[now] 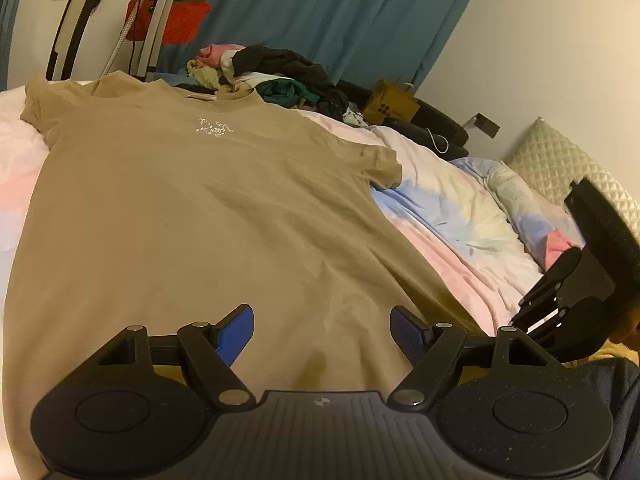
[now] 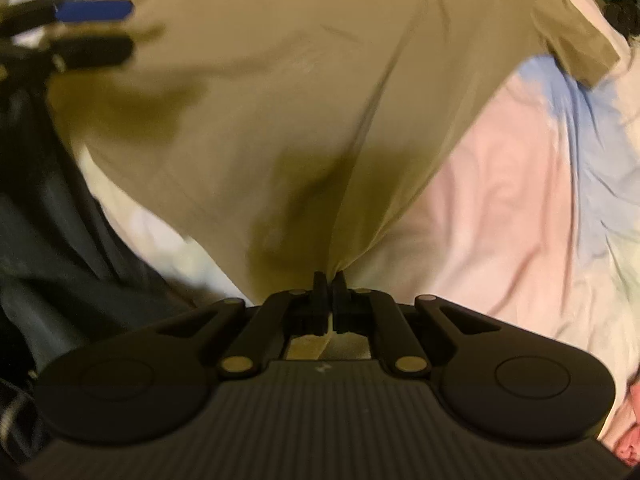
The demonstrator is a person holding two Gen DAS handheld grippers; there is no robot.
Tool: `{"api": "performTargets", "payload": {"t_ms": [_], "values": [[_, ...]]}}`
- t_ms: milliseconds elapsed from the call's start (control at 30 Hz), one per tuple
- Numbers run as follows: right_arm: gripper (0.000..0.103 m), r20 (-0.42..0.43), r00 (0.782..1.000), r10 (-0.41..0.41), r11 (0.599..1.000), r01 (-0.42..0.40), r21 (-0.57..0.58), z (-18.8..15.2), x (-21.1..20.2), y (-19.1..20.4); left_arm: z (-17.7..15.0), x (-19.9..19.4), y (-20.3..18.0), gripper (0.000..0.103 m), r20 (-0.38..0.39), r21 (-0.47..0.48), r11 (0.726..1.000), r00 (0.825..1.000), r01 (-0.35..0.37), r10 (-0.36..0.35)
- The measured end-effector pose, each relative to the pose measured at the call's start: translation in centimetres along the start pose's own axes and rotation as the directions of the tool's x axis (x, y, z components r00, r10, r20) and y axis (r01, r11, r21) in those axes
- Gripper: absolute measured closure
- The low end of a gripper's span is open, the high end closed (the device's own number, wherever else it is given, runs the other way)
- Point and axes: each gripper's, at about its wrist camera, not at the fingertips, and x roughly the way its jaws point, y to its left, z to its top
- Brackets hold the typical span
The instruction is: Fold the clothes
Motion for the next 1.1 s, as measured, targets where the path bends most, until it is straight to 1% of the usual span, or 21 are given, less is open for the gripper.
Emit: {"api": "performTargets", "payload": {"t_ms": [100, 200, 233, 267, 300, 333, 400, 433, 500, 567, 600, 733, 767, 800, 900, 933, 967, 1000, 1033, 1067, 1100], "values": [[0.097, 0.013, 0.999, 0.033, 0.998, -0.033, 0.057, -1.1, 1.4, -1.8, -0.1, -0.2, -0.3, 0.026, 0.005, 0.017, 1.0, 1.0, -0.012, 0.012], [0.092, 0.064, 0.994, 0.085, 0.989, -0.092, 0.12, -2.3, 0.2, -3.3, -0.2, -0.6, -0.6, 0.025, 0.016, 0.035, 0.999, 1.0, -0.027, 0.027], [0.082, 0.093, 0.991, 0.099, 0.983, -0.112, 0.144, -2.7, -0.6, -4.0, -0.1, -0.7, -0.8, 0.023, 0.024, 0.042, 0.999, 0.999, -0.032, 0.031], [0.057, 0.136, 0.984, 0.114, 0.975, -0.137, 0.175, -2.8, -1.7, -4.7, 0.0, -0.8, -0.9, 0.022, 0.033, 0.049, 0.998, 0.999, -0.038, 0.036], [0.043, 0.188, 0.974, 0.124, 0.964, -0.163, 0.209, -2.7, -2.8, -5.5, 0.1, -0.9, -1.0, 0.022, 0.043, 0.056, 0.997, 0.998, -0.043, 0.041], [0.024, 0.264, 0.956, 0.128, 0.95, -0.194, 0.245, -2.5, -3.7, -6.4, 0.3, -0.8, -1.1, 0.021, 0.051, 0.062, 0.997, 0.998, -0.051, 0.048], [0.02, 0.423, 0.898, 0.119, 0.913, -0.267, 0.31, -2.2, -5.3, -8.4, 0.7, -0.6, -1.1, 0.021, 0.062, 0.066, 0.995, 0.996, -0.07, 0.066], [0.02, 0.509, 0.855, 0.096, 0.882, -0.31, 0.354, -1.8, -5.5, -9.5, 0.8, -0.4, -1.0, 0.02, 0.067, 0.067, 0.994, 0.995, -0.082, 0.077], [0.02, 0.667, 0.745, 0.02, 0.803, -0.409, 0.433, -0.9, -5.4, -11.9, 1.2, 0.1, -0.8, 0.019, 0.075, 0.064, 0.992, 0.992, -0.11, 0.105], [0.02, 0.792, 0.607, -0.067, 0.674, -0.558, 0.484, 0.2, -3.5, -14.8, 1.4, 0.5, -0.4, 0.018, 0.083, 0.061, 0.988, 0.987, -0.142, 0.137], [0.02, 0.814, 0.572, -0.102, 0.606, -0.613, 0.507, 0.7, -1.8, -16.0, 1.5, 0.6, -0.2, 0.016, 0.088, 0.06, 0.985, 0.984, -0.16, 0.155], [0.02, 0.835, 0.497, -0.238, 0.308, -0.776, 0.55, 3.0, 5.3, -20.5, 1.4, 1.4, 1.2, 0.016, 0.095, 0.041, 0.975, 0.972, -0.219, 0.214], [0.019, 0.827, 0.502, -0.252, 0.279, -0.781, 0.559, 3.5, 6.9, -21.4, 1.4, 1.8, 1.4, 0.016, 0.089, 0.028, 0.974, 0.971, -0.224, 0.221], [0.019, 0.817, 0.514, -0.26, 0.265, -0.776, 0.572, 4.1, 8.4, -22.2, 1.5, 2.2, 1.5, 0.016, 0.083, 0.016, 0.974, 0.971, -0.226, 0.224], [0.019, 0.816, 0.516, -0.259, 0.244, -0.783, 0.573, 5.7, 11.9, -24.2, 2.0, 3.6, 1.9, 0.016, 0.077, -0.008, 0.976, 0.973, -0.218, 0.218], [0.019, 0.825, 0.503, -0.258, 0.237, -0.795, 0.559, 6.2, 12.8, -24.8, 2.1, 4.1, 2.1, 0.016, 0.078, -0.013, 0.977, 0.974, -0.214, 0.215], [0.019, 0.84, 0.474, -0.264, 0.242, -0.811, 0.533, 6.7, 13.5, -25.4, 2.2, 4.5, 2.2, 0.016, 0.078, -0.018, 0.977, 0.974, -0.211, 0.212], [0.019, 0.852, 0.448, -0.272, 0.255, -0.82, 0.513, 7.2, 13.9, -25.8, 2.3, 5.0, 2.3, 0.016, 0.076, -0.022, 0.978, 0.975, -0.208, 0.21], [0.018, 0.858, 0.429, -0.282, 0.271, -0.822, 0.5, 7.8, 13.9, -26.3, 2.3, 5.4, 2.5, 0.016, 0.071, -0.029, 0.978, 0.976, -0.206, 0.207], [0.018, 0.865, 0.413, -0.286, 0.289, -0.823, 0.489, 8.5, 14.0, -26.8, 2.3, 5.8, 2.6, 0.016, 0.067, -0.037, 0.978, 0.976, -0.203, 0.205], [0.018, 0.861, 0.412, -0.298, 0.305, -0.814, 0.495, 9.3, 14.0, -27.1, 2.2, 6.2, 2.8, 0.016, 0.06, -0.046, 0.979, 0.977, -0.201, 0.203]]}}
